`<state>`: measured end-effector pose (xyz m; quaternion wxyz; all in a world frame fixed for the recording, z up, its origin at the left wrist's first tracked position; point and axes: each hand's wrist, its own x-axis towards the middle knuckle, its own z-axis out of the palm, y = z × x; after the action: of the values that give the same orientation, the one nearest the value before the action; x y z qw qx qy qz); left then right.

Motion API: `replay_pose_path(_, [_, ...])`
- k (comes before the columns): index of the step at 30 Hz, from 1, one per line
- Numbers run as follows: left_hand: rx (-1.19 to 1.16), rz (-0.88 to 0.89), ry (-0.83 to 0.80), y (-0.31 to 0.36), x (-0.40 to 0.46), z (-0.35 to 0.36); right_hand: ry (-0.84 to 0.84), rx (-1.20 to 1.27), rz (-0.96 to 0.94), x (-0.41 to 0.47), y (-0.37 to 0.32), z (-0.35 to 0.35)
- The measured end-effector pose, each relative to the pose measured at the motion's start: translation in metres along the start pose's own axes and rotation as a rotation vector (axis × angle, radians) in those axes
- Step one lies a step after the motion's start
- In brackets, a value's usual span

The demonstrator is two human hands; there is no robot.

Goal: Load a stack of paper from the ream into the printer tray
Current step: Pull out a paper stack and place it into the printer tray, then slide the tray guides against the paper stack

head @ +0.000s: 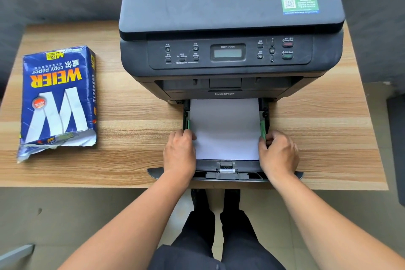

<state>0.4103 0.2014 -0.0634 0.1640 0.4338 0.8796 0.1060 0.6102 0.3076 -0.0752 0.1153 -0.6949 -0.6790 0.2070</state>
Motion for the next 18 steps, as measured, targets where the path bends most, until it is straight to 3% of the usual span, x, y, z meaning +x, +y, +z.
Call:
replay_pose_path(5, [-0.018, 0.006, -0.066, 0.001, 0.003, -0.006, -0.069, -0.005, -0.015, 0.004, -0.001, -0.003])
replay_pose_path(7, [0.004, 0.054, -0.014, 0.001, -0.009, -0.018, -0.073, -0.038, -0.070, -0.006, 0.003, -0.016])
replay_pose_path(10, [-0.010, 0.232, 0.170, -0.009, -0.067, -0.037, 0.123, 0.004, -0.449, -0.061, 0.020, -0.042])
replay_pose_path(13, [-0.022, 0.403, 0.059, -0.031, -0.119, -0.025, -0.056, -0.005, -0.793, -0.116, 0.049, -0.040])
replay_pose_path(18, [0.097, 0.408, -0.035, -0.043, -0.116, -0.001, -0.143, -0.196, -0.756, -0.111, 0.063, -0.014])
